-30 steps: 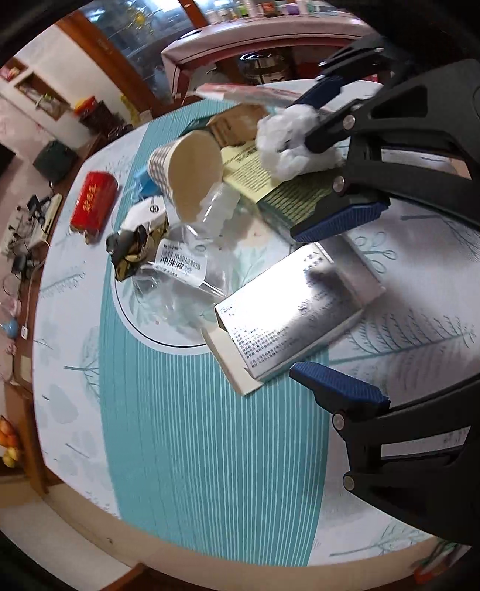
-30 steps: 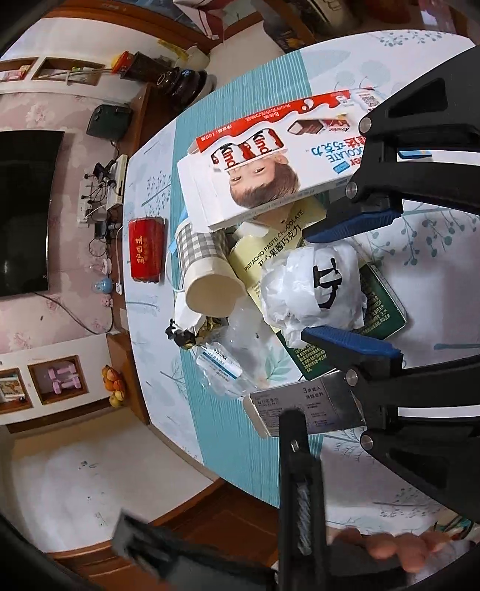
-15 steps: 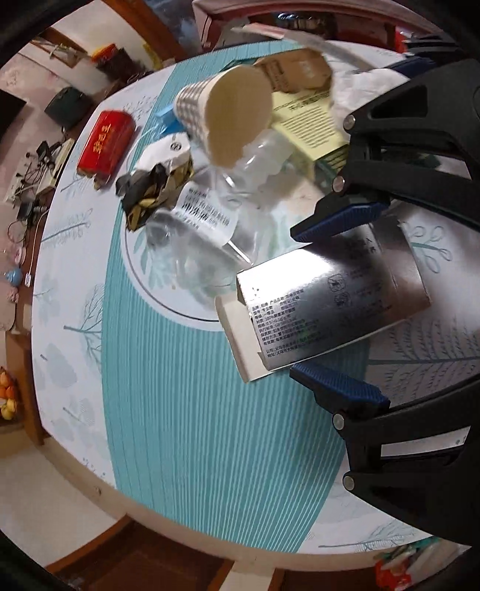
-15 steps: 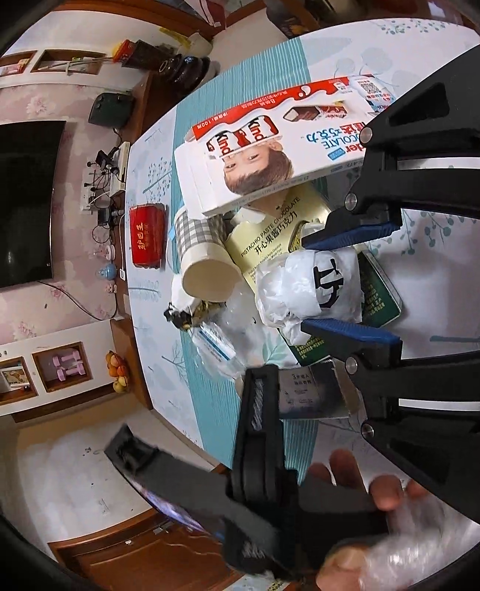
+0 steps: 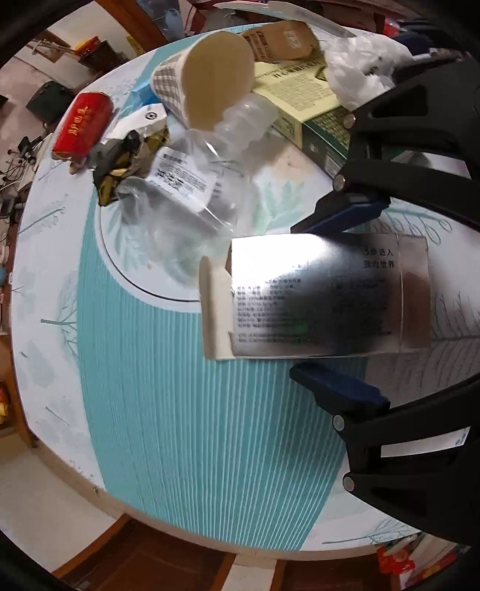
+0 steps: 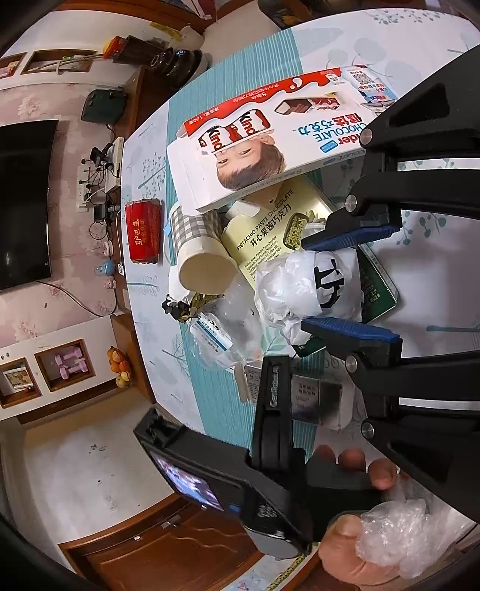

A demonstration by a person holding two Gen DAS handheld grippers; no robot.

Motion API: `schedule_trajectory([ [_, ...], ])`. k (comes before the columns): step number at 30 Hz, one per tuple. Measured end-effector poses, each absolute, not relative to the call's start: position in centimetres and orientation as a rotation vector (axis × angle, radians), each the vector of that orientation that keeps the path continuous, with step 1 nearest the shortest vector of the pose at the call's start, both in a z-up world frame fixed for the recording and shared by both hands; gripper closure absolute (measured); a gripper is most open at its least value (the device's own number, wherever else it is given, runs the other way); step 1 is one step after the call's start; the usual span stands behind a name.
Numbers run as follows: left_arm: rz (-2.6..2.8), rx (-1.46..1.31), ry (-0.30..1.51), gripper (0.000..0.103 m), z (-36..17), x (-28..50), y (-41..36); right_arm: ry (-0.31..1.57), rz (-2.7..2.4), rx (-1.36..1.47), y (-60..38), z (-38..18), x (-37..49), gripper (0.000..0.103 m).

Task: Collect trash
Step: 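Grasp the silver box with the left tool while the right tool grasps the white plastic bag, then carry silver box and white bag over the bin and open both tools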

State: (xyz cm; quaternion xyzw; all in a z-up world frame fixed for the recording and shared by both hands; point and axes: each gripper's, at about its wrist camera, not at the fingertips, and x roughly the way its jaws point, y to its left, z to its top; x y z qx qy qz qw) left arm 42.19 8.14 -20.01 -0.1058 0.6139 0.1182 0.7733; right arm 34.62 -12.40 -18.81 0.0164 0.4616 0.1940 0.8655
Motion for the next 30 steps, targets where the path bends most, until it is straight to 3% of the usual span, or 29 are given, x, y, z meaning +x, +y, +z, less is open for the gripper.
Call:
schedule_trajectory([
  [5, 0.183, -0.308, 1.321, 0.046, -19.8, 40.9, 9.2, 0.96, 0.42, 0.058, -12.9, -18.4, 33.9, 0.071],
  [15, 0.003, -0.257, 1.273, 0.046, -16.0, 34.6, 7.1, 0.934, 0.437, 0.151, -14.8, -16.6, 29.3, 0.073],
  [30, -0.393, -0.037, 1.192, 0.046, -12.5, 16.9, -1.2, 0.947, 0.329, 0.365, -22.7, -15.8, 11.0, 0.073],
])
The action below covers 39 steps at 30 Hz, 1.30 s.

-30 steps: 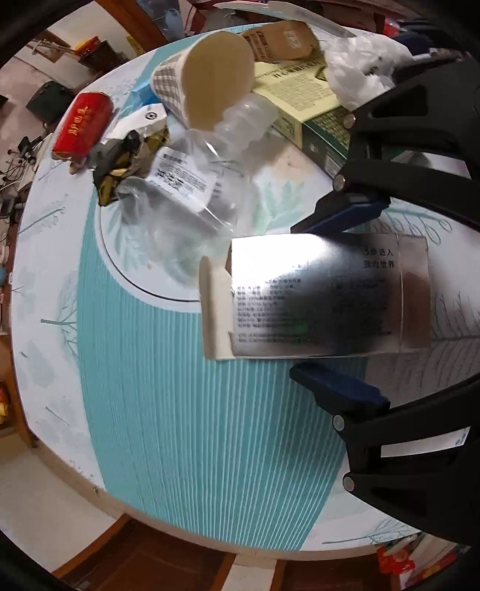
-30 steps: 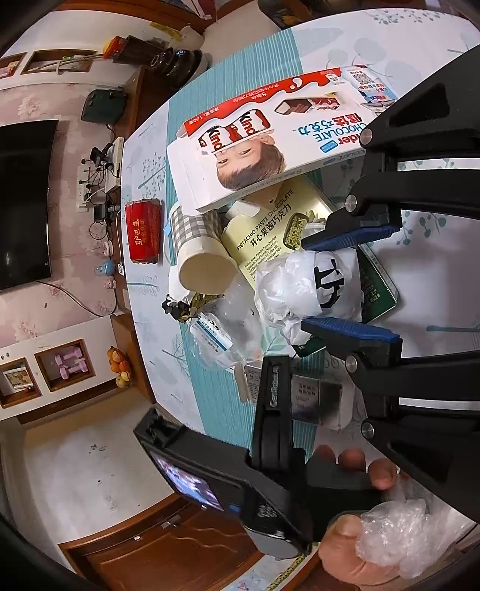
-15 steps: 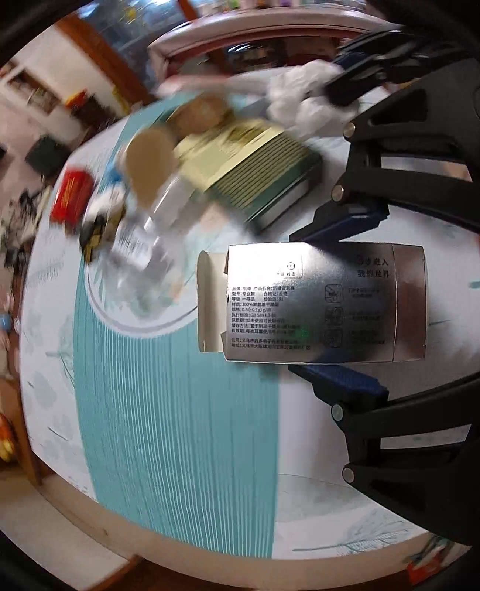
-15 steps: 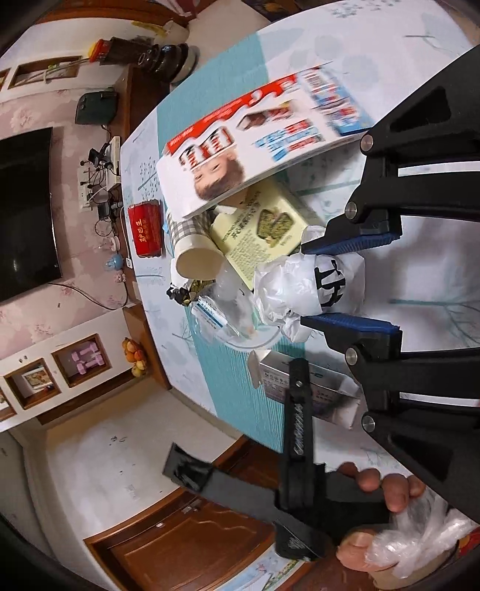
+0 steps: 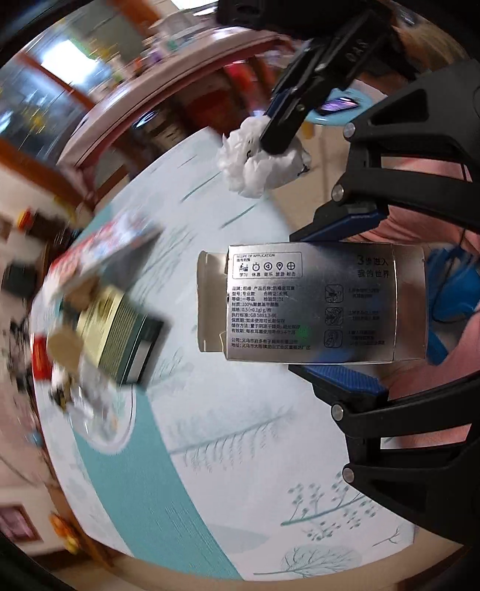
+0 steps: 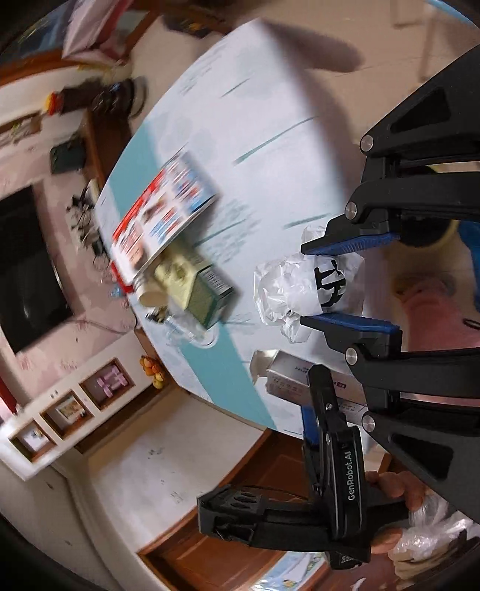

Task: Collect trash
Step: 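Carry silver box and white bag over the bin and open both tools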

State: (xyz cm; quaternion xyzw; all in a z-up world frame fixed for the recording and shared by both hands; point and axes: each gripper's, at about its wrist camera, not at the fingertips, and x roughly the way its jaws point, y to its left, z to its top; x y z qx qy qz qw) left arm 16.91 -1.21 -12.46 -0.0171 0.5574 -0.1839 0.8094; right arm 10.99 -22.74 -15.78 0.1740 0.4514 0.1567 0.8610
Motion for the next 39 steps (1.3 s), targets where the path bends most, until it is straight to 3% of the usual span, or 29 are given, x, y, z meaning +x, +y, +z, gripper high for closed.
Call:
schedule_trajectory([
  [6, -0.532, 0.07, 1.153, 0.046, -13.8, 11.5, -4.5, 1.018, 0.232, 0.433, -26.6, -19.6, 4.3, 0.073],
  [14, -0.706, 0.212, 1.182, 0.046, -19.9, 7.3, -9.2, 1.139, 0.132, 0.502, -29.4, -27.1, 0.0, 0.073],
  [25, -0.695, 0.342, 1.208, 0.046, -31.2, 6.1, -10.3, 1.241, 0.041, 0.594, -30.3, -36.6, -0.8, 0.073],
  [39, -0.628, 0.367, 1.23, 0.044, -37.9, 8.8, -9.3, 1.371, 0.048, 0.649, -27.4, -45.5, 3.3, 0.071],
])
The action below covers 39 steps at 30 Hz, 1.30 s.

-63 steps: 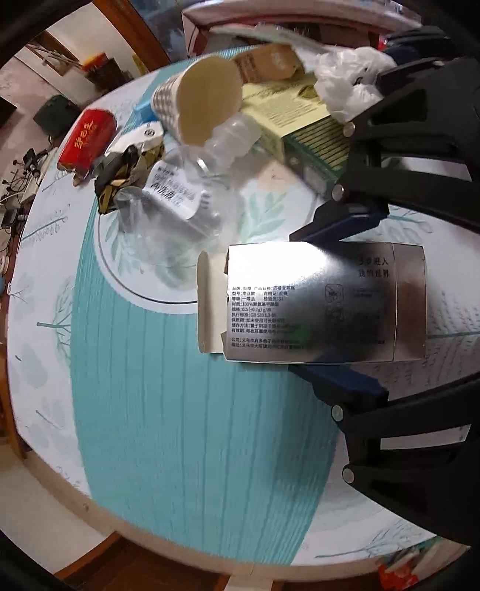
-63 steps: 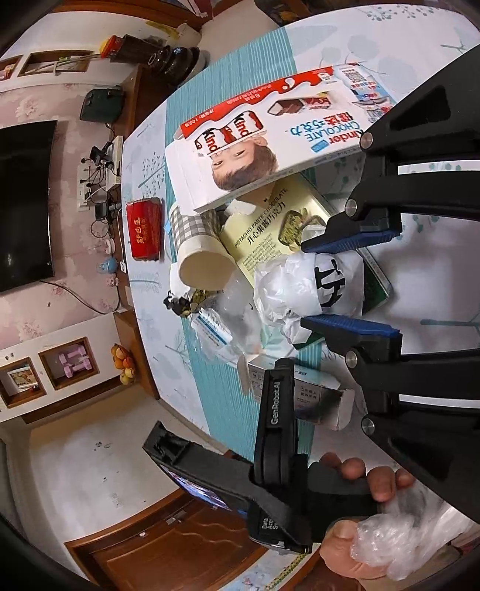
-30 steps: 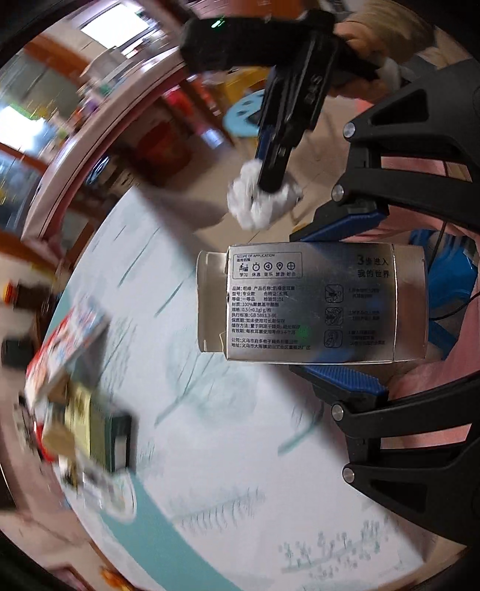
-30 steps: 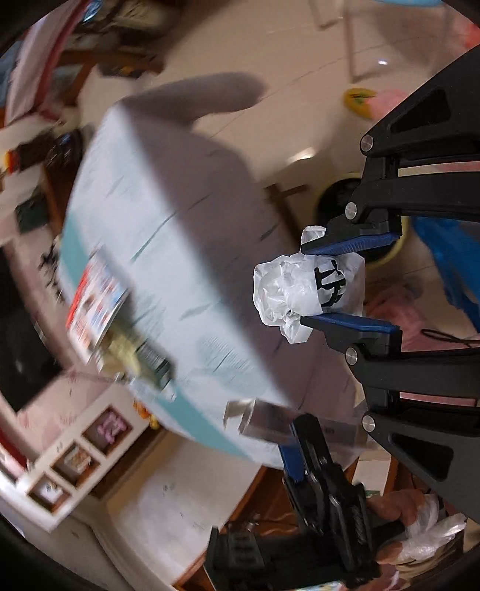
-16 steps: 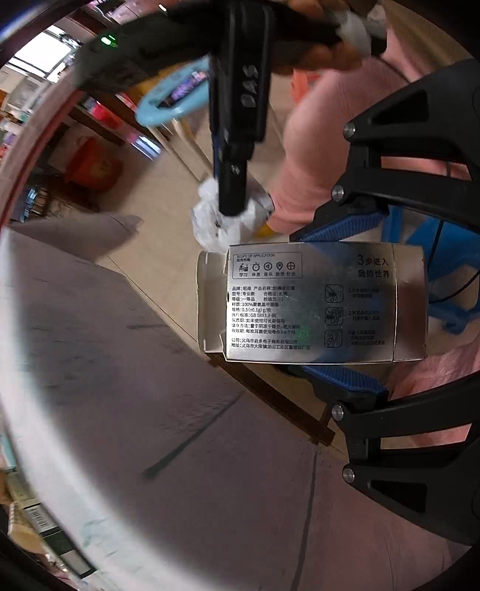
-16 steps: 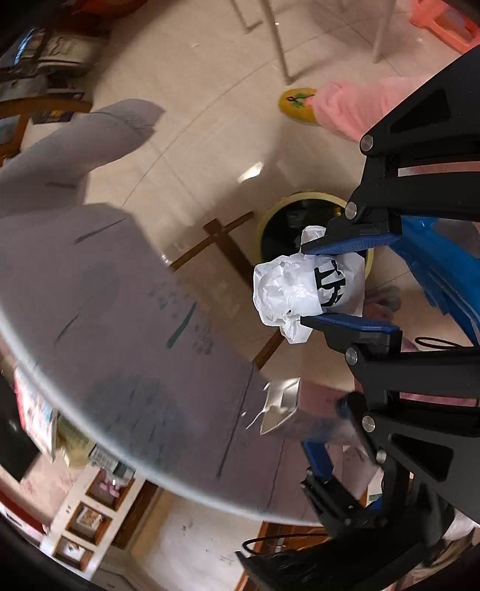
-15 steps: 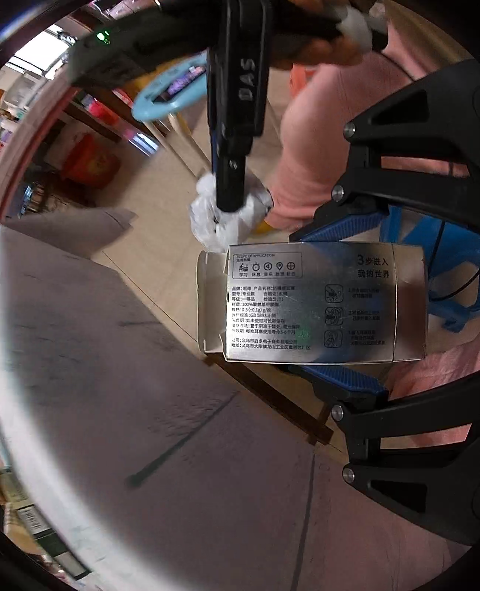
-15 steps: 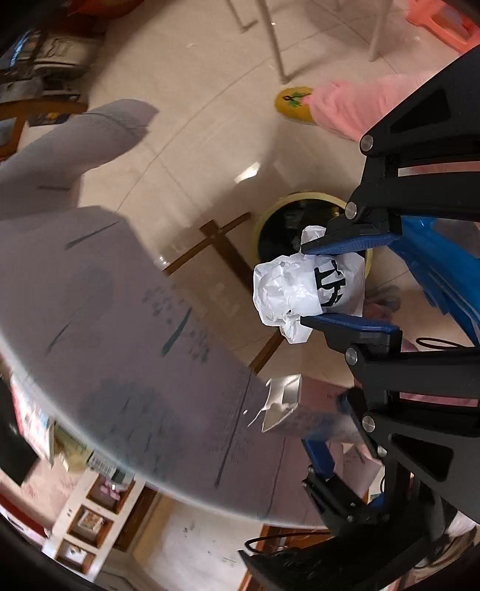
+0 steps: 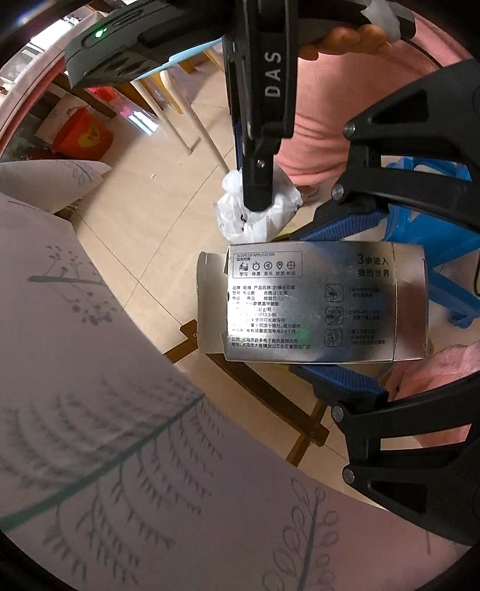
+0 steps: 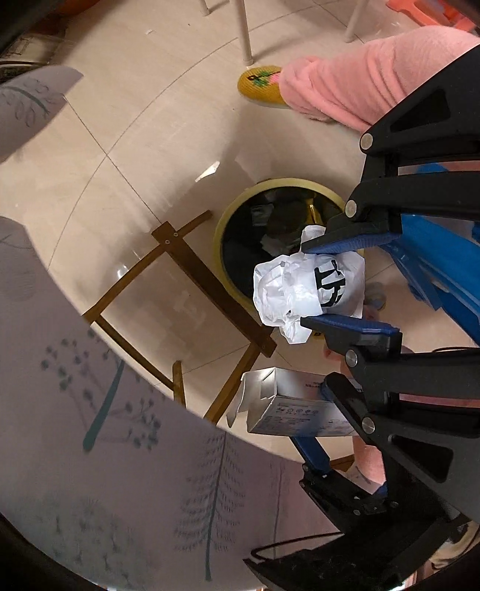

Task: Collect trash
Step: 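Carry silver box and white bag over the bin and open both tools, then raise both open tools from the bin back toward the table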

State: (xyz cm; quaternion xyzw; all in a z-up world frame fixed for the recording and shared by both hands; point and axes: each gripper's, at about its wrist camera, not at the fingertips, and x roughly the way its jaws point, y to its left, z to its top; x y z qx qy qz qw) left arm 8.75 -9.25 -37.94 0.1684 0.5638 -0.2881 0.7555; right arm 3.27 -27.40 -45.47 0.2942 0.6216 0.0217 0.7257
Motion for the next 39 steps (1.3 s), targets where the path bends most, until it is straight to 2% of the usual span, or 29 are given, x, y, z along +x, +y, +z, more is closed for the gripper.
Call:
schedule_trajectory([
  [11, -0.591, 0.381, 1.256, 0.04, -39.6, 10.3, -11.0, 1.386, 0.021, 0.688, -28.1, -48.9, 6.5, 0.059],
  [13, -0.587, 0.382, 1.255, 0.033, -39.7, 10.5, -11.2, 1.388, 0.021, 0.688, -28.4, -49.1, 6.5, 0.057],
  [14, -0.586, 0.381, 1.253, 0.024, -39.8, 10.4, -11.2, 1.39, 0.023, 0.691, -28.3, -49.3, 6.6, 0.055],
  [15, -0.583, 0.38, 1.248, 0.02, -39.7, 10.4, -11.4, 1.392, 0.027, 0.696, -28.4, -49.4, 6.5, 0.054],
  [30, -0.603, 0.345, 1.225, 0.02, -38.1, 10.1, -12.4, 1.388, 0.033, 0.724, -28.6, -49.0, 5.6, 0.052],
  [39, -0.681, 0.323, 1.189, 0.02, -34.2, 7.4, -12.9, 1.337, 0.009, 0.719, -30.3, -44.9, 3.6, 0.052],
])
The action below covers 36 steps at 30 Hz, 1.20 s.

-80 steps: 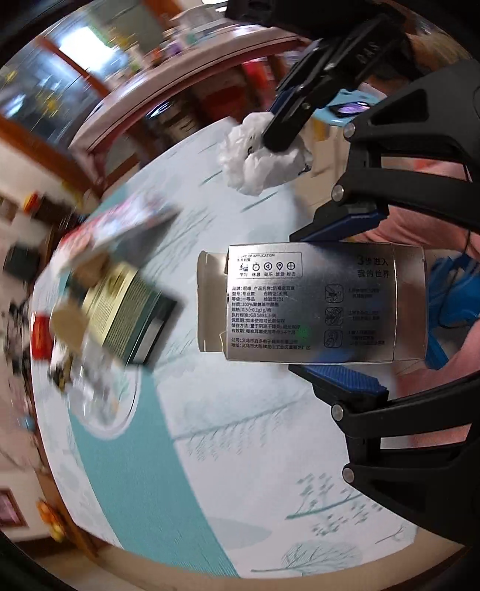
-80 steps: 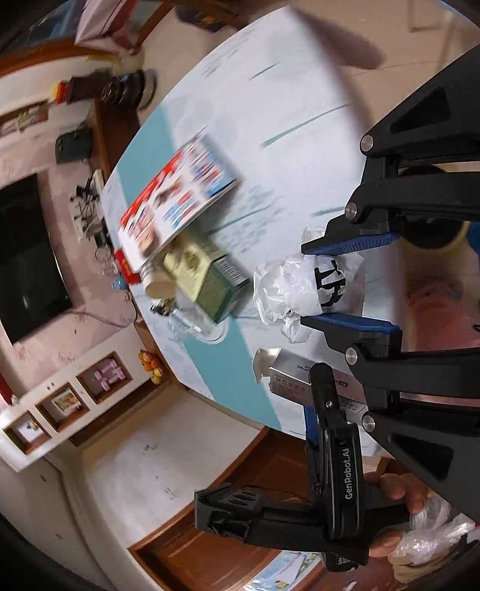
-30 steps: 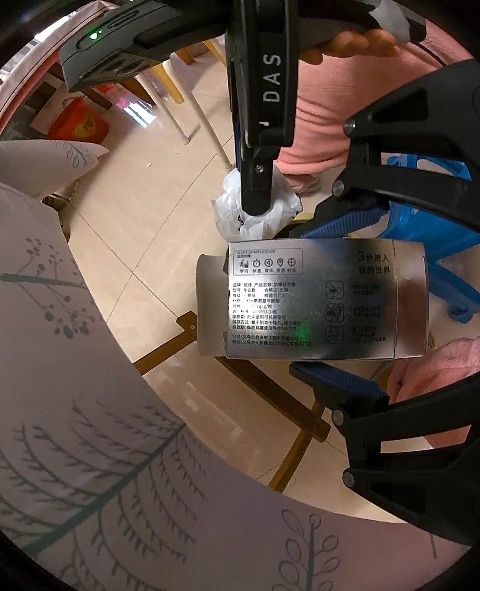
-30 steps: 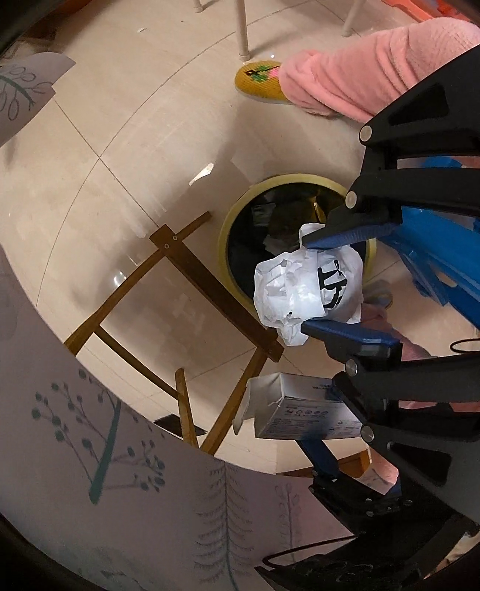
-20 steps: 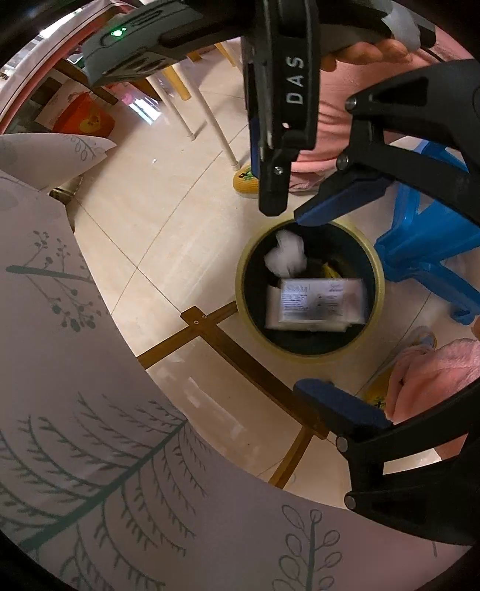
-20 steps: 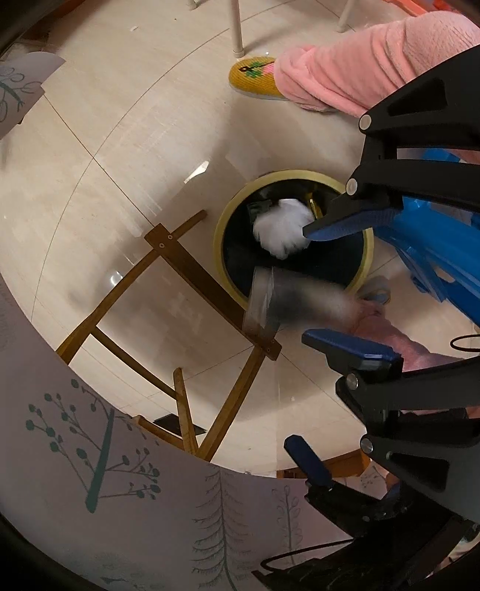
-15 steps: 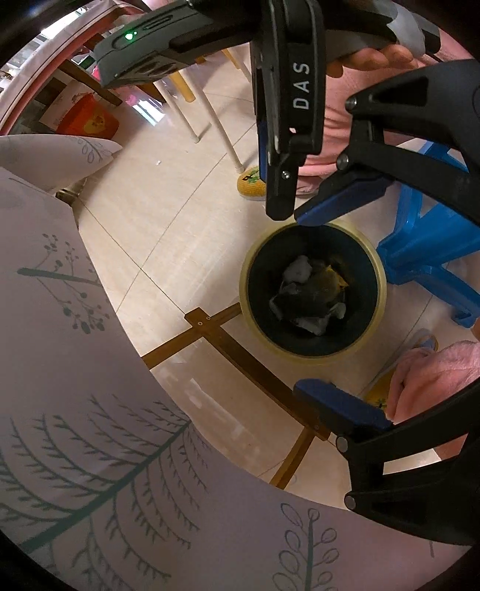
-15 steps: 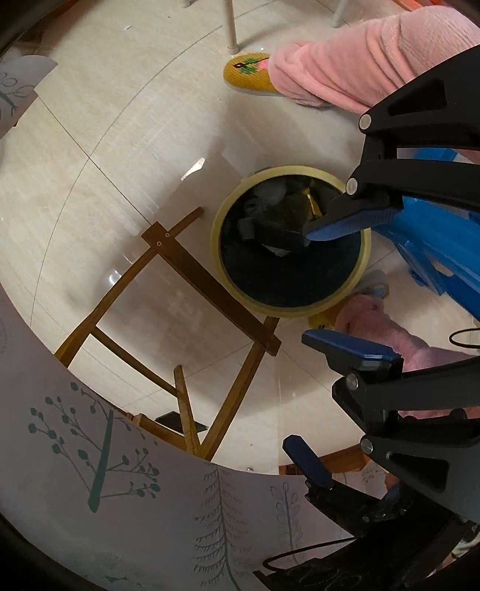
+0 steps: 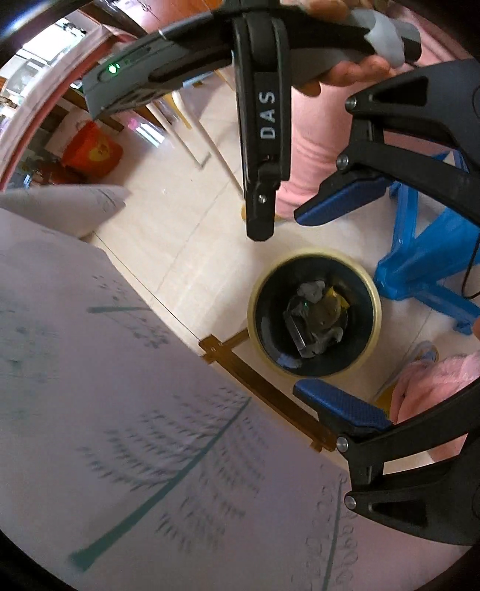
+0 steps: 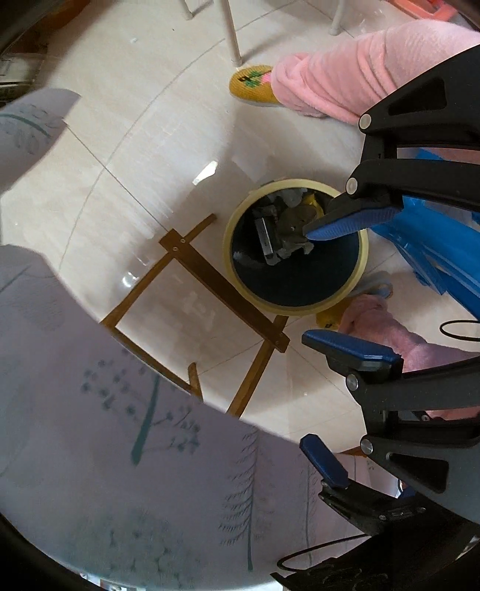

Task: Collect trash
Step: 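Raise both open tools from the bin back toward the table, then grasp the white Kinder chocolate box with the right tool while the left tool grasps the green-brown milk carton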

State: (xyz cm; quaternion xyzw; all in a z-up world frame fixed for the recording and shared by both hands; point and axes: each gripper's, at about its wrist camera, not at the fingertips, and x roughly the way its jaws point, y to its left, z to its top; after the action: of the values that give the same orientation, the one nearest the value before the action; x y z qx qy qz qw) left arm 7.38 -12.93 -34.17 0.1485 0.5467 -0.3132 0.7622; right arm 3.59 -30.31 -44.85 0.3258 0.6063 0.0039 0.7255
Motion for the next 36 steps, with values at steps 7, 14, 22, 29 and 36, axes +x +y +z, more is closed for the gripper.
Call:
schedule_trajectory([
  [7, -0.701, 0.257, 1.148, 0.02, -29.1, 5.8, -12.3, 1.281, 0.009, 0.686, -30.8, -39.6, 1.1, 0.052],
  [14, -0.692, 0.169, 1.05, 0.02, -22.3, 4.8, -10.6, 1.178, 0.021, 0.624, -30.6, -32.2, -1.0, 0.052],
  [22, -0.585, 0.166, 0.968, 0.02, -15.1, 4.9, -8.0, 1.065, 0.082, 0.546, -29.1, -23.1, -0.7, 0.052],
  [29, -0.437, 0.165, 0.882, 0.02, -7.8, 7.0, -5.3, 0.959, 0.176, 0.395, -26.4, -14.8, 1.3, 0.052],
  [36, -0.296, 0.205, 0.83, 0.02, -3.6, 12.2, -2.2, 0.881, 0.256, 0.252, -23.5, -8.4, 6.0, 0.052],
])
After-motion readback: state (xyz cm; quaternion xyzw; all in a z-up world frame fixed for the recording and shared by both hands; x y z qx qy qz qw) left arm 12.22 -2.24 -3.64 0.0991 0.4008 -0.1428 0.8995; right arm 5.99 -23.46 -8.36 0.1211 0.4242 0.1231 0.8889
